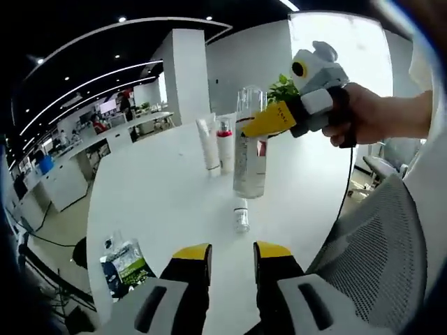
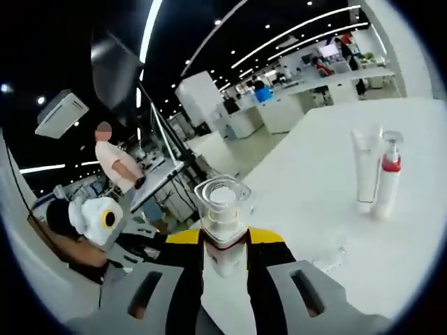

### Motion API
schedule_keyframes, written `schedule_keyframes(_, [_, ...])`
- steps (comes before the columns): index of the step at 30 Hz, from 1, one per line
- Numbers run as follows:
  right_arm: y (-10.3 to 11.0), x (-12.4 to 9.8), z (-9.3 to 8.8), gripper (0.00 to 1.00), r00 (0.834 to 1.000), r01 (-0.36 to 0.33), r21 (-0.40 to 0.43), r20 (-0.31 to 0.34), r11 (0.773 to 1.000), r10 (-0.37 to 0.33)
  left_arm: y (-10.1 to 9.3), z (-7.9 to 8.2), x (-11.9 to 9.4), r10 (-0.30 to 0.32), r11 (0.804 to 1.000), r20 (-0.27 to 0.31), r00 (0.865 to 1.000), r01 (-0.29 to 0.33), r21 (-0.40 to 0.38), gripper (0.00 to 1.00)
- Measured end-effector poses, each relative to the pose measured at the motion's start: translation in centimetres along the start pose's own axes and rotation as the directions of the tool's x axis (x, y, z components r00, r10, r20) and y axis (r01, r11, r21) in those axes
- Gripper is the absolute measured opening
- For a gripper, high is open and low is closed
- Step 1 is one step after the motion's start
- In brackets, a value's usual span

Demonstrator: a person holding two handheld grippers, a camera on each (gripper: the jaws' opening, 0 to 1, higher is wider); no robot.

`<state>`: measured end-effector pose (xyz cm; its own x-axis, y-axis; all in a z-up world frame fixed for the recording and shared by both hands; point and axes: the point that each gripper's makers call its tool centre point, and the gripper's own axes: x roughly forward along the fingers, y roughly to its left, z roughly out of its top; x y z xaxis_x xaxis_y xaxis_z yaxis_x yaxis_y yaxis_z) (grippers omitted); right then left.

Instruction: Arrange the skincare products in the storage area until every visible bottle or jar stands upright without overlapping.

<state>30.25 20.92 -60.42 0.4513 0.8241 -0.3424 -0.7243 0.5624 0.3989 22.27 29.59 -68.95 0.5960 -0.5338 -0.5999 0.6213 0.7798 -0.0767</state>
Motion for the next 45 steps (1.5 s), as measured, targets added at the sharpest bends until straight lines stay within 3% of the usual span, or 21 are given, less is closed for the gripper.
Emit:
schedule_keyframes(5, [-2.9,0.0,1.2,0.21,0.998,0.065,-0.063,0.006,0.996,-0.065,1.4,-2.1,-0.4,0.079,0.994,-0.035,0.996,-0.076,0.081,0.29])
schedule_keyframes(9, [-5.1,0.3,1.6,0.21,0.994,0.102,-0.132,-0.016,0.986,-0.105,2.0,-2.2,-0.5,0.157,0.975,-0.005,0.988,-0.154,0.159,0.32])
schedule_keyframes(11, [-5.9,0.5,1.6,0.21,0.992,0.113,-0.161,-0.034,0.981,-0.120,1.8,-2.0,0.0,0.153,0.970,0.007,0.988,-0.152,0.190,0.32])
schedule_keyframes(18, [-8.8,1.6,1.7,0.21,0.985,0.143,-0.226,-0.067,0.964,-0.162,2.3,-3.0,0.2,0.139,0.980,-0.033,0.990,-0.133,0.150,0.30])
schedule_keyframes(33, [-12.4,2.0,-1.2,0.21,0.969,0.191,-0.191,-0.120,0.963,-0.217,1.9,-4.5,0.7,0.152,0.972,-0.105,0.983,-0.129,0.197,0.29])
schedule_keyframes(45, [-14.7,1.9,-1.5,0.21,0.953,0.250,-0.203,-0.120,0.947,-0.278,3.1,-4.5,0.0,0.208,0.966,-0.085,0.974,-0.191,0.174,0.28])
